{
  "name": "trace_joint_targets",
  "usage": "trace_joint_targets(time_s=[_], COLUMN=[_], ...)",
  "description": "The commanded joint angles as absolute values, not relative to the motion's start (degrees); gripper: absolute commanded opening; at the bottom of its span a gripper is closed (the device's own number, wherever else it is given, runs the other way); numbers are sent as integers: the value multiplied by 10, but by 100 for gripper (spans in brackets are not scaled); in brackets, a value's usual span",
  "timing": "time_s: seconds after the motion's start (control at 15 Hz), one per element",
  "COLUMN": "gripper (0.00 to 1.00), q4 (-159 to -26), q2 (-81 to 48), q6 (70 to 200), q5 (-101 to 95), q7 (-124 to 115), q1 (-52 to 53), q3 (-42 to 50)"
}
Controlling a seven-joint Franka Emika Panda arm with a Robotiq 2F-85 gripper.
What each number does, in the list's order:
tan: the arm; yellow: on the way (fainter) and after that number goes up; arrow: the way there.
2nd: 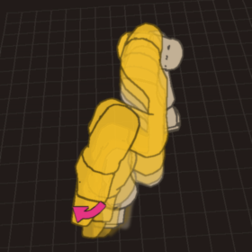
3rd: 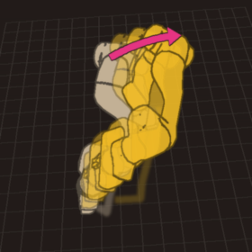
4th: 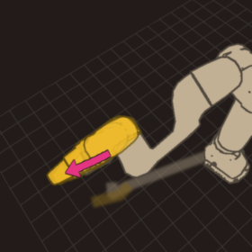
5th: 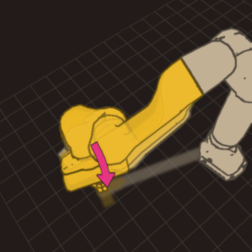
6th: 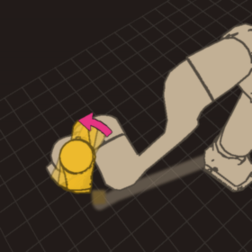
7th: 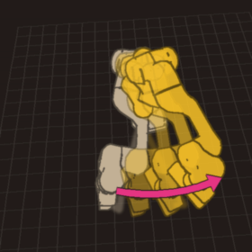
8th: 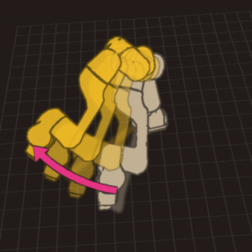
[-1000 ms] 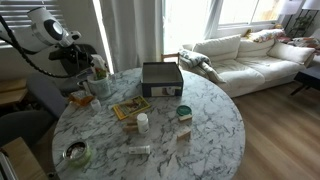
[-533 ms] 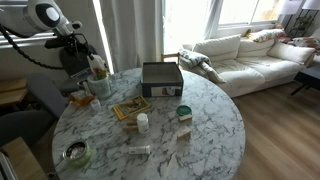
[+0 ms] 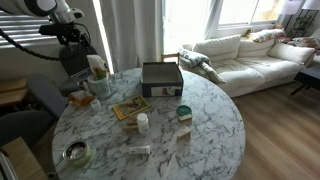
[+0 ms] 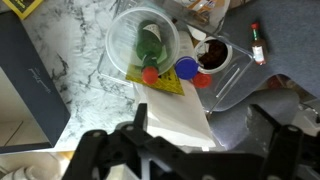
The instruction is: Put the bottle with the blue lid upright and put it in the transparent storage box
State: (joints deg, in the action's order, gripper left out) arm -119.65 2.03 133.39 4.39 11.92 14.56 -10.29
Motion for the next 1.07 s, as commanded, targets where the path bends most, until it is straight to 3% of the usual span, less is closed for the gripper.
trace_joint_targets(time_s=[0.0,0.87,1.0], gripper=[100,100,100], q4=[-1240,-1350,-1311], q2=[70,216,181], q6=[1297,1316,1297], q5=[119,192,184], q7=[207,260,263], q1=[128,113,119], q3=[-92,-31,-27])
